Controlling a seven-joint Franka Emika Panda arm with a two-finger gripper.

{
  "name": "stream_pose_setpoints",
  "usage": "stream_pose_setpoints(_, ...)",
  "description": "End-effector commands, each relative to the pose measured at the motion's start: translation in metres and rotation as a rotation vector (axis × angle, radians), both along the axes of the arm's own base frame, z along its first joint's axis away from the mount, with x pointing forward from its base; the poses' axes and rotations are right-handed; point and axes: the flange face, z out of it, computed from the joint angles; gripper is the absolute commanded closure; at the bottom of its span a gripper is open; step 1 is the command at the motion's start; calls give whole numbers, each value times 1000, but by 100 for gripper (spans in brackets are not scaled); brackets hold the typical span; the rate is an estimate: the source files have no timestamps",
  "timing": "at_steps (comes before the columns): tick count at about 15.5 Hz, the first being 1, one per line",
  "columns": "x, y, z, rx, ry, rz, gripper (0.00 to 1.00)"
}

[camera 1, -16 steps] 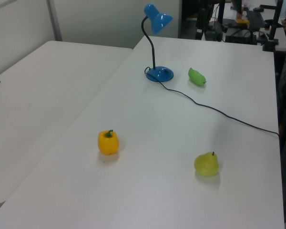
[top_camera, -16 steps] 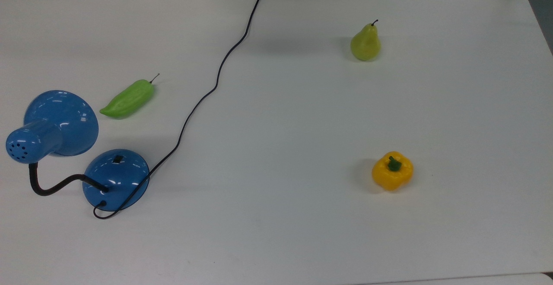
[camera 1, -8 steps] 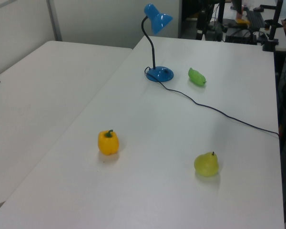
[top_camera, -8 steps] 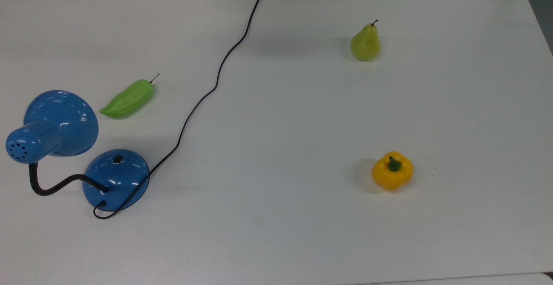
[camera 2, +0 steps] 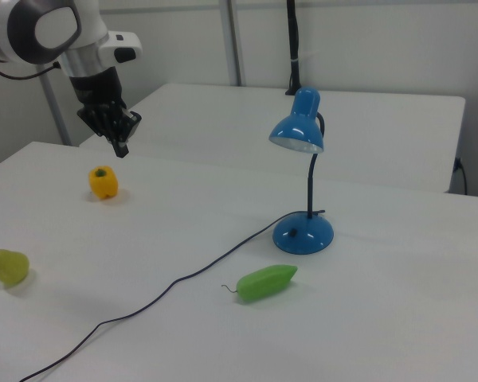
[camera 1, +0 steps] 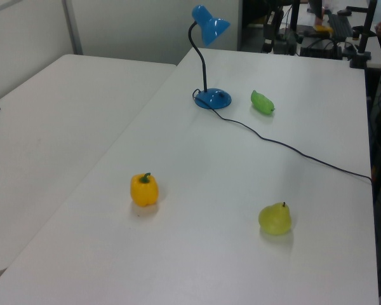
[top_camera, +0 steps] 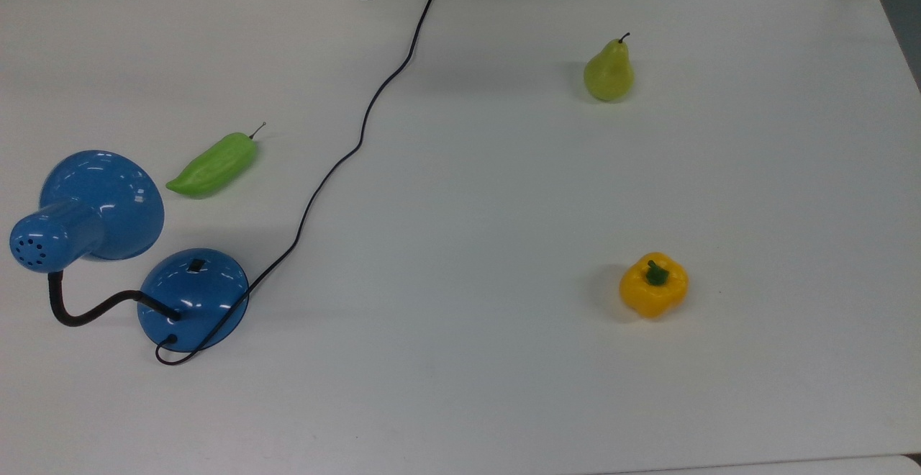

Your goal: Turn on desk lamp

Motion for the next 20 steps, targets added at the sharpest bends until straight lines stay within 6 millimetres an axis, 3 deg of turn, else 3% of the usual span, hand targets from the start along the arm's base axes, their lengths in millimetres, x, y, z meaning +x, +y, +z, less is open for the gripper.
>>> stream_pose_setpoints(1,0,-2,-6,19,15,-5,100)
stream_pose_setpoints(4,-1,-13,-15,19,35,-25,100)
stream_pose_setpoints(9,10,-53,-40,3,52,-86,100)
stream_pose_setpoints(14,36,-105,-79,-16,-66,-176,100)
stream_pose_setpoints(20,75,-147,-133,-74,-185,-215,100)
